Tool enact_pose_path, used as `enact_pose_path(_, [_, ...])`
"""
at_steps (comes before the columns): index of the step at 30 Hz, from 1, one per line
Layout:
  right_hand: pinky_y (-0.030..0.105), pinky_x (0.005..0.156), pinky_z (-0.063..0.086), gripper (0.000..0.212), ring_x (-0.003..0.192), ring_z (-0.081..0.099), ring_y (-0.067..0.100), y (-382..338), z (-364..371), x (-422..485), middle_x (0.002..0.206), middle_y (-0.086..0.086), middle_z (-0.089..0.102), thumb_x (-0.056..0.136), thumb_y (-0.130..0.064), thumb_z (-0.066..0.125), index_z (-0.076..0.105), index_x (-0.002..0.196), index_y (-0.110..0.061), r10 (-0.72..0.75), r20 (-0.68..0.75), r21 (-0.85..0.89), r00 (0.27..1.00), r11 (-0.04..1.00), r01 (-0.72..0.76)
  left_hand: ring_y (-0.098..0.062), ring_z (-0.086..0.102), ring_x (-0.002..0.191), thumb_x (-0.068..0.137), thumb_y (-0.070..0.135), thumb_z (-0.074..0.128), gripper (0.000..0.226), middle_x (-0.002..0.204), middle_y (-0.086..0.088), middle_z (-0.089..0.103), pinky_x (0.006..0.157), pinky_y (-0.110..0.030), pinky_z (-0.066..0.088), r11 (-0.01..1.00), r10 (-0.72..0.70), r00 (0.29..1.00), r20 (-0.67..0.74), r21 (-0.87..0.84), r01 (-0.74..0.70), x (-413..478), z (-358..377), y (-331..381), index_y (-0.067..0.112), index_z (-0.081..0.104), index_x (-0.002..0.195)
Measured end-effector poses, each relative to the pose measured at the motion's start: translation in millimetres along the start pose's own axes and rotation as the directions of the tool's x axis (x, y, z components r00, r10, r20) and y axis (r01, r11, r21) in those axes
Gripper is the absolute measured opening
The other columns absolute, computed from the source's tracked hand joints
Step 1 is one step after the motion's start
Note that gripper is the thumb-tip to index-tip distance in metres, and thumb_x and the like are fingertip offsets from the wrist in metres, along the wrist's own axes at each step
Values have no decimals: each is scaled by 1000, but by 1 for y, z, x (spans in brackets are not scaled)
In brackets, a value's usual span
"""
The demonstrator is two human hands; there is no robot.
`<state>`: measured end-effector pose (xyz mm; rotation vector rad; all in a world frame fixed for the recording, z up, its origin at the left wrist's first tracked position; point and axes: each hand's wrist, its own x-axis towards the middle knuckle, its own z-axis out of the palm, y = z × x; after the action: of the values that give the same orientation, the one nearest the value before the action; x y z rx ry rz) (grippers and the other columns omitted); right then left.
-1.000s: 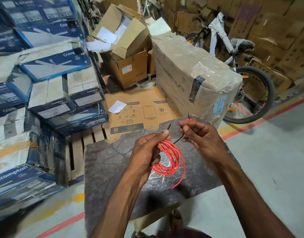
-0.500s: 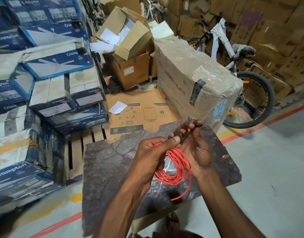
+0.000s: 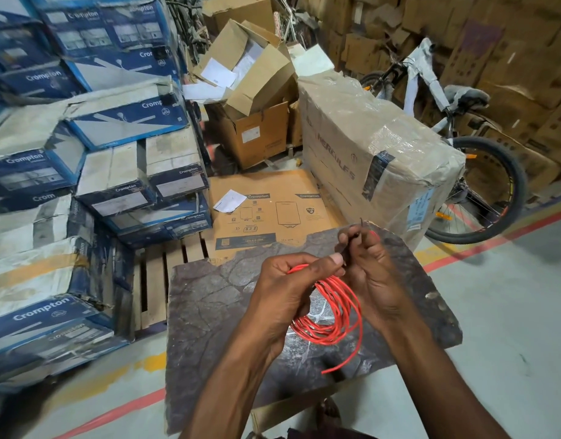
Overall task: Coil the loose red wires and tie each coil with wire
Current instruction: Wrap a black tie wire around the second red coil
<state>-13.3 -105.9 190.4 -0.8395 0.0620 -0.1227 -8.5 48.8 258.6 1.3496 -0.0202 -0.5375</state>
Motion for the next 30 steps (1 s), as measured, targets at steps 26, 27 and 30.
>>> enact_pose_path(26, [17,81,50,33,85,65,5,-17,24,-7,87,-7,73,74,-54,83,78,90,-26,-104,19,-403,994,910,103,-10,24,40,66,38,81,23,52,1,56,43,-23,17,999,24,1000,19,25,-24,2,-15,6,15,78,65])
enact_pose_path(27, [18,82,51,33,87,65,5,-18,24,-8,88,-8,73,74,-54,83,78,91,-27,-102,21,-409,995,907,102,-9,24,40,67,38,81,22,54,0,57,43,-23,18,999,23,1000,20,24,-23,2,-15,6,15,78,65])
enact_pose_path(30, [19,84,51,34,89,65,6,-20,25,-9,91,-9,73,75,-57,82,78,94,-29,-99,28,-437,995,894,102,-8,24,39,67,37,81,21,54,1,59,44,-26,16,1000,22,999,23,15,-23,1,-16,6,16,77,65])
